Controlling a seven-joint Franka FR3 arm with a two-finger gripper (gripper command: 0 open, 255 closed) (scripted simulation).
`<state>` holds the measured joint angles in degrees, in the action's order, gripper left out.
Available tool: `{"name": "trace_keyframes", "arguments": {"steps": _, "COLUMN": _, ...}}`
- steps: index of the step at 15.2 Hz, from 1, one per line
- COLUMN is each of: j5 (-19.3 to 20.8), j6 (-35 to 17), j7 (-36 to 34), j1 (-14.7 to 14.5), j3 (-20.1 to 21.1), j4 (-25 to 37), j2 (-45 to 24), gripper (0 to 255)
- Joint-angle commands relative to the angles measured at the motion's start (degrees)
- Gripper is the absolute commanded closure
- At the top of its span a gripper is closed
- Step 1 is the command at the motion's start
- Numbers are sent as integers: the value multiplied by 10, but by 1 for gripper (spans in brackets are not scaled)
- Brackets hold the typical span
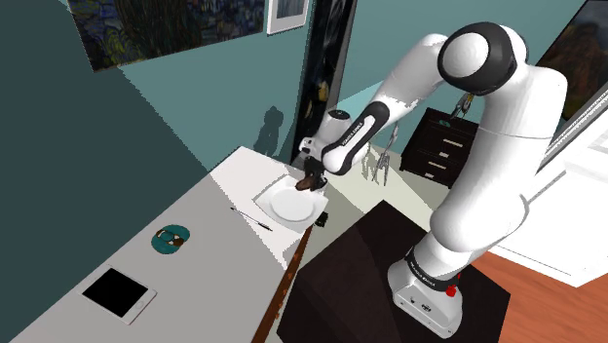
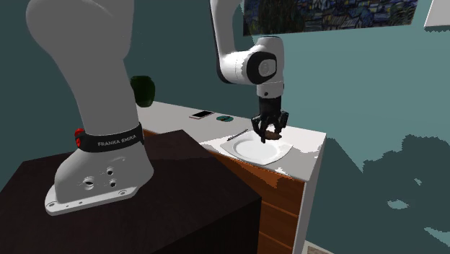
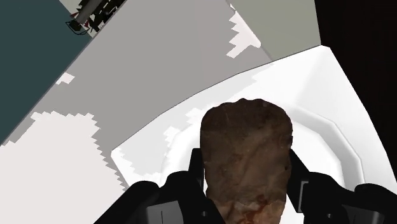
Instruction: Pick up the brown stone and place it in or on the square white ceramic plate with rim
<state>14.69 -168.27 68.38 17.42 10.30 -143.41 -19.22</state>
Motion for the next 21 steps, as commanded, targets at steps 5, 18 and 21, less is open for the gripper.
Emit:
{"name": "trace_keyframes", "arguments": {"steps": 5, "j5": -14, "j6": 30, "j7": -21, "j1": -14, "j3": 21, "j4": -4, "j2": 33, "gripper": 255}}
{"name": "trace_keyframes", "arguments": {"steps": 18, "j5": 52, "j6": -26, "j7": -128, "j1": -113, "j3": -37, "j4": 24, "j2": -51, "gripper": 255}}
{"name": "trace_keyframes", "arguments": {"steps": 21, "j5": 62, "j6": -45, "j7": -138, "j1": -128, "j3": -55, "j4": 33, "j2": -78, "gripper": 255}}
